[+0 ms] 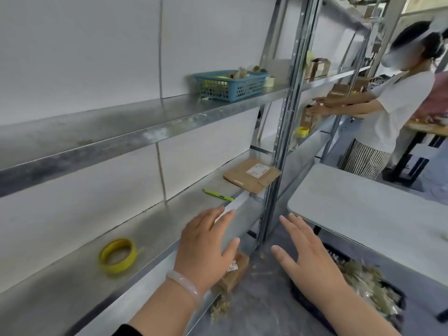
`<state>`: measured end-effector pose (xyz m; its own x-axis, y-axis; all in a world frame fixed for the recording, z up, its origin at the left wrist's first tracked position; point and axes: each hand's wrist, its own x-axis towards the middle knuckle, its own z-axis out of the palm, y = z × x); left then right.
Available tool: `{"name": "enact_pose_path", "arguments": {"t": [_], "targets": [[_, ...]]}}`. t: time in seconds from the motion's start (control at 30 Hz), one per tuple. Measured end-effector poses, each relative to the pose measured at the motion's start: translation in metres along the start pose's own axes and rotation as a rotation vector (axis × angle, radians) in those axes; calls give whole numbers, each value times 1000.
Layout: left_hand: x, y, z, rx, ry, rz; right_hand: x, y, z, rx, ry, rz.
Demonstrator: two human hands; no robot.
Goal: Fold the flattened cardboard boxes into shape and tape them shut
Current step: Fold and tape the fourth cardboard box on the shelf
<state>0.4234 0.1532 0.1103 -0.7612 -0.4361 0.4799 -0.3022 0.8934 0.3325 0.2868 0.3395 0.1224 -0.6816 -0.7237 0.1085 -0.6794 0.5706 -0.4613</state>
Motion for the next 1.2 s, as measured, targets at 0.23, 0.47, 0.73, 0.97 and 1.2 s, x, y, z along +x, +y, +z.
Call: {"name": "enact_pose_path", "arguments": {"t": [0.23,0.47,0.73,0.97,1.2], "targets": [[85,-9,73,-32,-78,-9,77,57,6,9,-67,73],[175,-46,147,-80,-165,-98,203,101,12,-13,-82,107],[254,-81,211,-214,-328,-273,318,141,27,-85,-158,120],[288,-98,258,-279,-366,-561,445,179,58,-60,-273,100],[321,-94,312,-440,-336,-999,545,218,67,-7,-452,58]]}}
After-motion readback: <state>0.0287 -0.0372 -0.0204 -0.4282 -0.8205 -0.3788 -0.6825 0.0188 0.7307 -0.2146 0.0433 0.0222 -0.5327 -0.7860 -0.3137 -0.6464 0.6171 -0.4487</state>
